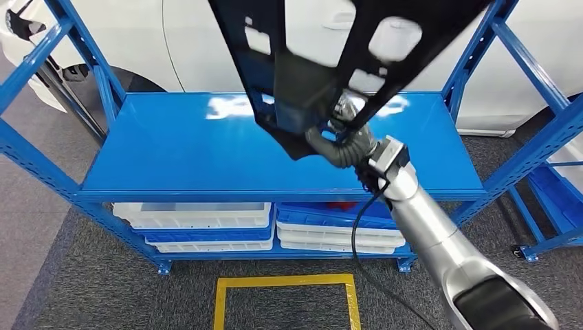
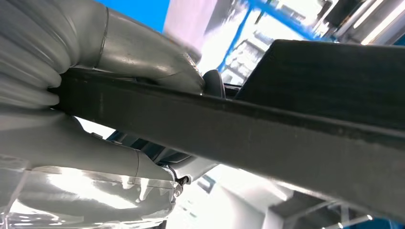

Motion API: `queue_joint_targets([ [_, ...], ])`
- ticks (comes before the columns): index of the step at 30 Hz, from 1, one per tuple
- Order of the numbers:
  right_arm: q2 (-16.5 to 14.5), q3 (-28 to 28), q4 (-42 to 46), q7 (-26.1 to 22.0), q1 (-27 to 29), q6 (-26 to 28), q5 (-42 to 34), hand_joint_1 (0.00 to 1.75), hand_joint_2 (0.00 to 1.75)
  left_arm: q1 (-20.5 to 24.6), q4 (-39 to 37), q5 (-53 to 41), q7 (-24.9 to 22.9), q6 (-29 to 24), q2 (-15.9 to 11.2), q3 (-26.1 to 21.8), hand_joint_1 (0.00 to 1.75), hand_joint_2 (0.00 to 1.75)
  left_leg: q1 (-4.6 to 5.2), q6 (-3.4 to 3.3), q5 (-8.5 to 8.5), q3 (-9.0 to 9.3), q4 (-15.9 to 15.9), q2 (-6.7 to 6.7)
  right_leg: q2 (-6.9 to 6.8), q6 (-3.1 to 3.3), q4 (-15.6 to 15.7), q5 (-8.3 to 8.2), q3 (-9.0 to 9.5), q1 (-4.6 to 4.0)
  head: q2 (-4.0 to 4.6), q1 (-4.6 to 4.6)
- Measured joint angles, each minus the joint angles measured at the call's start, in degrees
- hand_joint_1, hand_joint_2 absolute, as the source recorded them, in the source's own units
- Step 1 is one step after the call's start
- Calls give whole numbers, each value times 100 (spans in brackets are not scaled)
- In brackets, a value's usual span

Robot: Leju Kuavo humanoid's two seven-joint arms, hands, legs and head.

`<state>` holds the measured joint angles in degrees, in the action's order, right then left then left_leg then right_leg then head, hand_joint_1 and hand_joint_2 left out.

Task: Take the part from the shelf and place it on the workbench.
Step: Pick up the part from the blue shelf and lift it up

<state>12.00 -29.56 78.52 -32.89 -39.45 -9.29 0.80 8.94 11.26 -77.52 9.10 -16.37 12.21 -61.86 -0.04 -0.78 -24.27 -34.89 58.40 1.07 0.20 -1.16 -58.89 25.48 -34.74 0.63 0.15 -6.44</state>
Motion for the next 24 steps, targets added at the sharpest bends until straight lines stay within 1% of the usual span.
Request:
queue_joint_targets([
  [1,2,-48,140,-40,185,42,-19,166,175,6,0,12,-10,3,0,-2,0,175,-9,-37,23,16,-39,-14,0,-21,-93,78,-40,3,0,0],
  [2,-1,-89,268,-72,351,85,-33,166,175,12,0,26,-21,24,1,-4,0,175,-19,-69,42,31,-76,-30,0,-36,-303,215,-131,5,0,0],
  [4,-12,-157,486,-116,684,161,-48,166,175,14,0,48,-43,115,1,-15,0,175,-13,-104,48,37,-92,-59,-3,-50,-1042,589,-472,15,0,-1],
  [5,-17,-186,567,-125,863,187,-48,166,175,12,0,57,-48,169,1,-23,0,175,-7,-111,44,36,-89,-66,-3,-59,-1387,712,-638,17,0,-1],
  [6,-20,-212,632,-128,1040,206,-45,166,175,10,0,60,-51,210,1,-29,0,175,-4,-115,40,36,-85,-70,-4,-66,-1576,739,-734,18,0,-1],
  [7,-20,-234,686,-121,1191,223,-43,166,175,9,0,53,-65,233,1,-33,0,175,-3,-112,36,36,-78,-70,-7,-67,-1535,655,-722,19,0,-1],
  [8,-20,-254,730,-100,1311,240,-39,166,175,8,0,39,-95,239,1,-34,0,175,-3,-102,28,36,-65,-71,-15,-64,-1268,484,-597,21,0,-1],
  [9,-20,-272,768,-64,1394,255,-36,166,175,9,0,21,-144,236,1,-34,0,175,-2,-86,15,35,-44,-73,-35,-54,-867,287,-398,22,0,-1],
  [10,-20,-285,795,-10,1450,265,-34,166,175,10,0,1,-205,230,1,-34,0,175,12,-60,-7,28,-12,-76,-58,-35,-486,144,-210,12,0,-1],
  [11,-20,-296,812,58,1496,265,-40,166,175,11,0,-16,-265,226,1,-34,0,175,24,-34,-27,21,16,-82,-70,-9,-206,53,-73,3,0,-1],
  [12,-19,-303,821,133,1539,248,-56,166,175,11,0,-25,-319,227,1,-34,0,175,36,-9,-42,17,35,-88,-74,20,-66,27,-5,-8,0,-1],
  [13,-15,-308,824,216,1584,216,-82,166,175,9,0,-24,-363,231,1,-34,0,175,44,18,-50,15,41,-95,-63,51,-40,37,1,-23,0,-1],
  [15,1,-313,826,357,1665,142,-143,166,175,3,0,12,-434,244,1,-40,0,175,33,74,-69,16,56,-102,-48,114,-20,15,5,-16,0,-1],
  [16,17,-315,826,408,1693,113,-167,166,175,-1,0,38,-460,250,1,-47,0,175,27,109,-139,-17,141,-101,-49,146,-5,2,10,-6,0,-1],
  [17,37,-317,826,440,1714,93,-182,166,175,-5,0,57,-482,250,1,-58,0,175,18,144,-268,-97,332,-100,-53,172,9,-11,15,7,0,-1],
  [18,63,-320,826,466,1734,78,-193,166,175,-12,0,68,-506,246,1,-70,0,175,6,178,-453,-231,645,-98,-57,190,15,-16,18,13,0,-1],
  [19,94,-321,826,488,1757,67,-200,166,175,-22,0,71,-531,238,1,-82,0,175,-3,207,-654,-403,1039,-98,-57,199,15,-16,17,12,0,-1],
  [20,129,-321,825,514,1788,62,-208,166,175,-35,-1,71,-560,230,1,-93,0,175,-13,227,-805,-567,1409,-98,-56,203,14,-15,16,8,0,-1],
  [21,165,-321,824,539,1823,61,-217,166,175,-48,-1,71,-586,223,0,-103,0,175,-16,237,-867,-670,1645,-98,-55,205,13,-14,17,6,0,-1],
  [22,203,-321,824,560,1856,65,-233,166,175,-59,-1,72,-605,220,-1,-114,0,175,-17,237,-821,-675,1666,-98,-53,205,11,-15,18,5,0,-1],
  [23,240,-320,823,577,1886,74,-252,166,175,-64,-1,73,-620,225,-1,-124,0,175,-17,225,-669,-559,1437,-97,-49,201,8,-17,23,5,0,-1],
  [24,274,-319,823,587,1908,83,-271,166,175,-63,0,75,-627,234,-2,-132,0,175,-17,205,-468,-360,1044,-90,-44,196,5,-20,27,5,0,-1],
])
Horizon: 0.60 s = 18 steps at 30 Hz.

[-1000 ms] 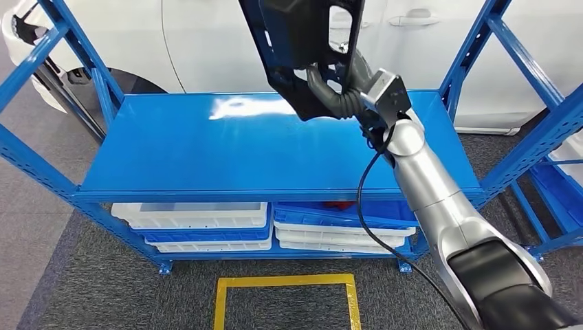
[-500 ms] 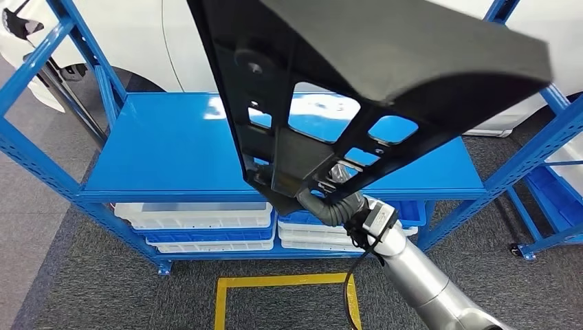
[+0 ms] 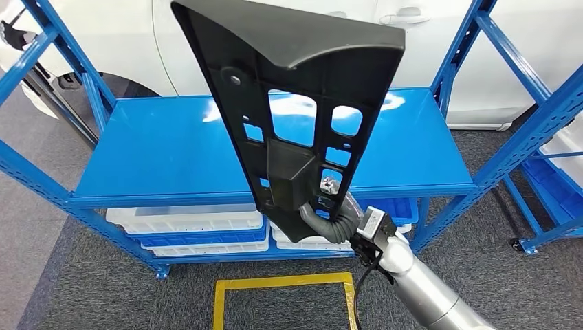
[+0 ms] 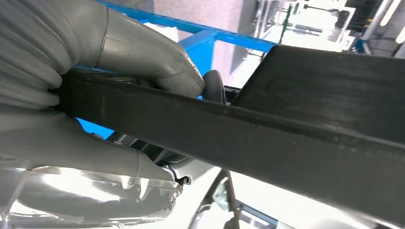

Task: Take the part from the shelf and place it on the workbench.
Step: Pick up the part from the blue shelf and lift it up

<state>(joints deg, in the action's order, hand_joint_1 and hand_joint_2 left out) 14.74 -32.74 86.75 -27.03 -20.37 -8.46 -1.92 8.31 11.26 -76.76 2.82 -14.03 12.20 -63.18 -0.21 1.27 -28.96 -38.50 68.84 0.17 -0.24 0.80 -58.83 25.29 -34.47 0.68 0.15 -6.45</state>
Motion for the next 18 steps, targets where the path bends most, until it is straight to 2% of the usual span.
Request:
queue_joint_targets([
  [2,59,14,1,13,45,19,-26,166,175,8,0,4,-6,27,1,-8,0,175,14,-67,287,380,-763,35,13,-30,-7,-10,1,-9,0,0],
  [3,77,27,2,16,77,28,-31,166,175,9,0,4,-9,42,1,-9,0,175,26,-99,344,467,-950,51,18,-54,-8,-19,-6,-13,0,0],
  [6,93,76,17,14,209,64,-29,166,175,3,-1,3,-20,83,3,-12,0,175,45,-190,413,473,-1046,50,26,-157,3,-54,-25,-9,0,0],
  [7,93,104,29,10,252,78,-27,166,175,9,-1,1,-21,93,7,-13,0,175,39,-229,458,468,-1090,41,28,-188,-27,-6,-42,-9,0,1],
  [8,92,137,42,5,285,91,-26,166,175,20,-2,-2,-22,103,12,-14,0,175,30,-272,508,455,-1136,29,31,-209,-133,116,-85,-12,0,2],
  [9,89,171,53,-1,312,101,-26,166,175,32,-2,-7,-22,113,17,-14,0,175,24,-308,557,432,-1175,17,34,-220,-355,318,-164,-15,0,3],
  [11,80,228,63,-12,362,109,-31,166,175,43,-2,-16,-22,127,22,-14,0,175,43,-345,624,348,-1175,2,34,-227,-1040,799,-383,-4,0,3],
  [12,76,254,66,-15,391,111,-32,166,175,44,-2,-21,-22,131,23,-14,0,175,50,-350,657,294,-1166,-2,33,-234,-1357,961,-462,1,0,3],
  [13,75,282,69,-16,420,112,-34,166,175,43,-2,-26,-22,135,23,-14,0,175,54,-349,693,234,-1154,-5,32,-241,-1521,1022,-468,7,0,3],
  [14,75,311,74,-16,444,113,-36,166,175,43,-2,-36,-22,138,23,-14,0,175,53,-342,731,170,-1137,-6,29,-247,-1471,973,-372,14,0,2],
  [15,75,340,85,-18,461,114,-39,166,175,44,-2,-44,-22,144,24,-13,0,175,50,-330,771,98,-1112,-6,24,-254,-1211,848,-166,23,0,2],
  [17,75,394,126,-26,478,114,-46,166,175,46,-2,-57,-22,161,25,-11,0,175,51,-285,841,-26,-1044,-3,2,-250,-436,633,356,29,0,2],
  [18,75,418,153,-34,496,114,-52,166,175,44,-2,-57,-22,168,25,-11,0,175,55,-256,871,-59,-1019,0,0,-231,-168,575,524,19,0,3],
])
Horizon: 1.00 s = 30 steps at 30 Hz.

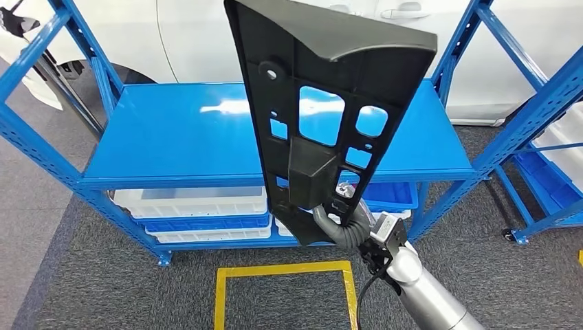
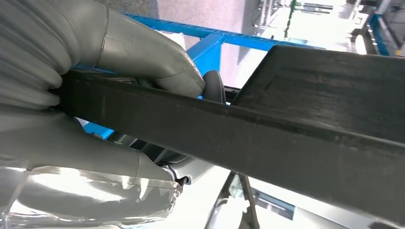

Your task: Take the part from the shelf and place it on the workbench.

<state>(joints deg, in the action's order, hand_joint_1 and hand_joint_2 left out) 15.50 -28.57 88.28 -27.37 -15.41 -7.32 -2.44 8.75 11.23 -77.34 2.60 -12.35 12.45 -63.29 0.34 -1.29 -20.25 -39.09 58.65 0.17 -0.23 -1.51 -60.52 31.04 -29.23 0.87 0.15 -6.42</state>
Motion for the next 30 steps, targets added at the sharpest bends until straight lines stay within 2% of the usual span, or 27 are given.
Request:
queue_joint_targets([
  [1,0,18,22,-11,19,-2,-7,166,175,-2,0,1,2,4,0,0,0,175,5,33,33,-15,18,3,2,31,129,-8,70,-13,0,0],
  [3,1,41,46,-28,58,-7,-21,166,175,-10,0,5,8,10,-1,-1,0,175,6,102,115,-16,1,7,21,114,145,-67,31,-34,0,0],
  [4,1,46,45,-33,63,-13,-27,166,175,-13,0,10,14,12,-1,-1,0,175,-4,138,118,-34,7,10,17,159,157,-111,-2,-30,0,0],
  [5,2,49,45,-36,65,-18,-31,166,175,-17,0,18,19,13,-2,-1,0,175,-14,174,17,-77,70,12,13,203,166,-173,-51,-27,0,0],
  [6,2,51,46,-39,66,-24,-35,166,175,-22,0,26,26,14,-3,-1,0,175,-24,209,-191,-148,238,15,7,243,177,-242,-115,-21,0,0],
  [8,4,54,50,-44,72,-33,-40,166,175,-26,0,36,40,15,-3,-1,0,175,-41,264,-807,-345,911,14,3,285,176,-378,-276,-28,0,0],
  [9,5,55,52,-45,79,-35,-40,166,175,-26,0,37,46,15,-3,-1,0,175,-45,281,-1034,-422,1300,14,2,291,172,-443,-362,-37,0,-1],
  [10,6,57,52,-44,87,-35,-40,166,175,-26,0,36,54,15,-3,-1,0,175,-46,287,-1133,-442,1596,14,2,293,169,-508,-451,-49,0,-1],
  [11,7,58,52,-44,97,-35,-40,166,175,-26,0,35,62,16,-3,-1,0,175,-46,278,-1098,-366,1709,14,2,291,166,-572,-539,-63,0,-1],
  [12,7,61,52,-44,106,-35,-40,166,175,-24,0,34,71,18,-3,-1,0,175,-41,252,-980,-187,1604,16,3,288,163,-634,-622,-79,0,-1],
  [13,7,67,55,-44,112,-35,-40,166,175,-21,0,28,81,22,-3,-1,0,175,-30,208,-853,95,1300,19,6,284,163,-694,-697,-94,0,-1],
  [15,9,88,70,-44,121,-35,-41,166,175,-1,1,15,100,31,-5,1,0,175,8,101,-832,749,429,24,7,260,161,-798,-791,-110,0,0],
  [16,12,99,79,-45,124,-35,-41,166,175,7,1,9,106,36,-7,1,0,175,30,65,-866,961,107,24,5,236,170,-846,-805,-102,0,1],
  [17,15,108,87,-46,127,-35,-42,166,175,14,1,8,112,41,-8,2,0,175,54,40,-905,1073,-90,23,0,201,183,-894,-807,-84,0,0],
  [19,17,117,91,-47,138,-35,-44,166,175,15,0,7,118,53,-6,2,0,175,71,-11,-798,1068,-216,7,-3,127,224,-972,-808,-53,0,-1],
  [20,17,124,91,-47,145,-35,-44,166,175,19,0,7,119,56,-5,2,0,175,67,-52,-731,1052,-269,-5,-1,101,201,-920,-837,-45,0,-1],
  [21,16,133,90,-47,151,-35,-43,166,175,23,0,7,121,59,-4,2,0,175,55,-89,-647,1010,-312,-18,3,82,84,-755,-893,-42,0,0],
  [22,12,145,90,-46,156,-34,-43,166,175,29,0,7,124,62,-4,2,0,175,45,-112,-567,953,-337,-29,6,69,-152,-491,-976,-32,0,1],
  [24,4,165,90,-45,162,-33,-43,166,175,31,0,4,132,72,-4,2,0,175,48,-125,-438,789,-328,-34,12,32,-873,41,-1169,-13,0,1],
  [25,1,174,90,-43,167,-30,-43,166,175,27,0,2,134,79,-3,3,0,175,47,-117,-378,700,-315,-38,11,9,-1188,140,-1217,-2,0,2],
  [26,1,182,90,-39,170,-23,-43,166,175,24,0,-1,136,85,-2,3,0,175,43,-105,-324,608,-294,-44,11,-13,-1357,106,-1195,9,0,2],
  [27,1,190,90,-34,172,-15,-43,166,175,21,-1,-2,136,91,-2,4,0,175,36,-89,-275,513,-262,-49,9,-35,-1333,-25,-1080,25,0,2],
  [28,0,200,91,-26,173,-7,-43,166,175,21,-1,-4,137,98,-1,5,0,175,27,-66,-235,417,-216,-53,2,-55,-1096,-182,-856,44,0,1],
  [29,0,209,96,-16,171,0,-43,166,175,21,-1,-6,140,104,-2,7,0,175,21,-40,-205,322,-152,-54,-11,-76,-713,-228,-568,60,0,1],
  [30,1,215,108,-9,172,4,-43,166,175,22,-1,-9,144,108,-3,9,0,175,21,-12,-182,243,-83,-52,-13,-64,-344,-218,-304,53,0,-1],
])
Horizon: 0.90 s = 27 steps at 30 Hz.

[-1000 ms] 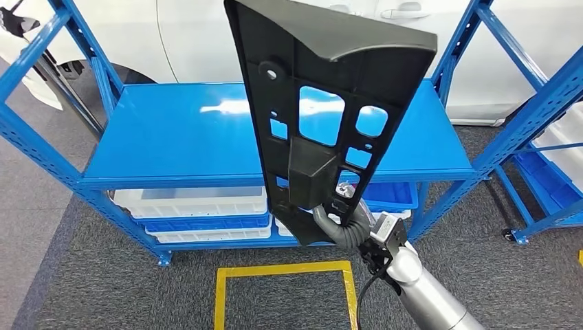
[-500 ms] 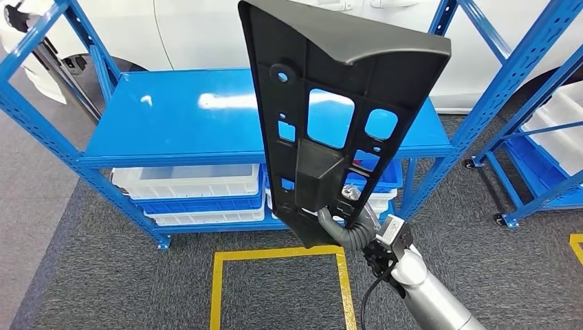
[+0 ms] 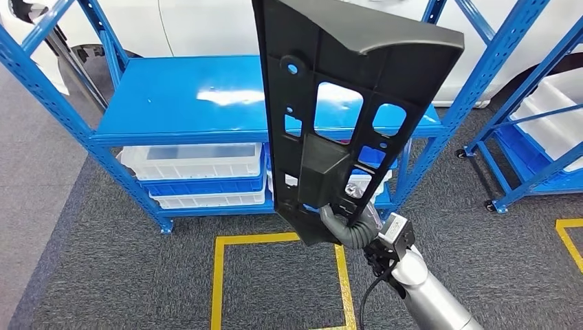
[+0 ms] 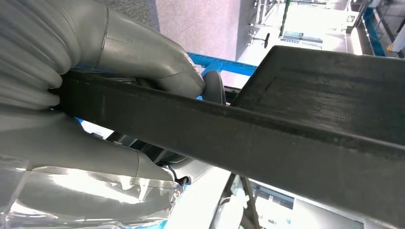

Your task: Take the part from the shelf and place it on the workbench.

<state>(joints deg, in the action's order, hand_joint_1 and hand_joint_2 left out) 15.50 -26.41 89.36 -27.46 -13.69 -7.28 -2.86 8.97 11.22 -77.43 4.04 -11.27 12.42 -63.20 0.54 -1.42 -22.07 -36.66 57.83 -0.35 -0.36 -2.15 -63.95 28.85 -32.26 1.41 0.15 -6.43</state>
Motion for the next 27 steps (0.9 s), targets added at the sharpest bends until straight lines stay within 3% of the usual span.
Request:
queue_joint_targets([
  [2,1,13,31,7,4,3,0,166,175,0,1,-7,8,5,-2,4,0,175,11,64,47,-85,94,4,10,69,431,125,266,-24,0,-2],
  [5,4,33,67,11,8,5,1,166,175,-2,1,-14,12,12,-3,6,0,175,-10,178,77,-148,140,17,22,237,459,23,184,-43,0,-5],
  [7,13,42,94,16,10,5,2,166,175,-7,1,-18,13,16,-3,7,0,175,-37,249,-287,-286,478,33,5,323,484,-103,68,-35,0,-4],
  [9,19,49,120,19,13,5,3,166,175,-8,1,-19,13,19,-2,8,0,175,-59,299,-840,-476,1188,37,2,356,482,-220,-77,-54,0,-4],
  [10,19,50,125,21,17,5,4,166,175,-7,1,-19,14,19,-2,8,0,175,-67,311,-1001,-535,1524,37,2,359,480,-278,-151,-67,0,-4],
  [11,19,52,127,25,22,5,7,166,175,-6,1,-19,16,19,-2,8,0,175,-70,311,-1035,-522,1719,37,1,358,477,-334,-223,-80,0,-4],
  [12,19,54,129,30,27,5,9,166,175,-6,1,-18,18,18,-2,8,0,175,-70,298,-957,-411,1710,38,1,353,476,-389,-294,-92,0,-4],
  [13,19,58,135,35,32,5,10,166,175,-6,1,-18,20,17,-3,8,0,175,-67,270,-822,-207,1500,40,3,348,475,-440,-355,-105,0,-5],
  [15,20,74,166,42,33,5,11,166,175,6,1,-17,26,15,-4,8,0,175,-41,174,-677,412,635,60,7,323,475,-536,-449,-121,0,-5],
  [17,22,87,197,50,30,5,13,166,175,14,1,-17,33,11,-6,8,0,175,7,106,-686,786,29,77,4,261,500,-632,-481,-101,0,-4],
  [19,23,89,211,58,33,4,15,166,175,8,1,-16,36,8,-7,8,0,175,46,59,-609,789,-101,72,5,176,569,-747,-483,-71,0,-5],
  [21,23,97,217,63,39,4,18,166,175,16,1,-16,37,8,-6,8,0,175,36,-23,-440,753,-242,45,15,120,555,-679,-531,-60,0,-5],
  [23,15,107,219,67,42,5,21,166,175,27,1,-15,40,8,-4,8,0,175,13,-77,-270,662,-332,22,22,97,119,-212,-682,-52,0,-4],
  [25,4,113,216,69,56,5,23,166,175,21,1,-16,42,8,-4,8,0,175,17,-91,-155,499,-321,17,24,74,-637,268,-862,-51,0,-4],
  [26,2,119,213,70,64,5,24,166,175,16,1,-17,42,8,-3,8,0,175,20,-89,-104,410,-301,14,24,62,-896,331,-884,-51,0,-4],
  [27,2,125,210,71,69,5,24,166,175,12,1,-18,41,8,-2,8,0,175,21,-84,-58,322,-276,12,24,54,-1012,291,-844,-52,0,-4],
])
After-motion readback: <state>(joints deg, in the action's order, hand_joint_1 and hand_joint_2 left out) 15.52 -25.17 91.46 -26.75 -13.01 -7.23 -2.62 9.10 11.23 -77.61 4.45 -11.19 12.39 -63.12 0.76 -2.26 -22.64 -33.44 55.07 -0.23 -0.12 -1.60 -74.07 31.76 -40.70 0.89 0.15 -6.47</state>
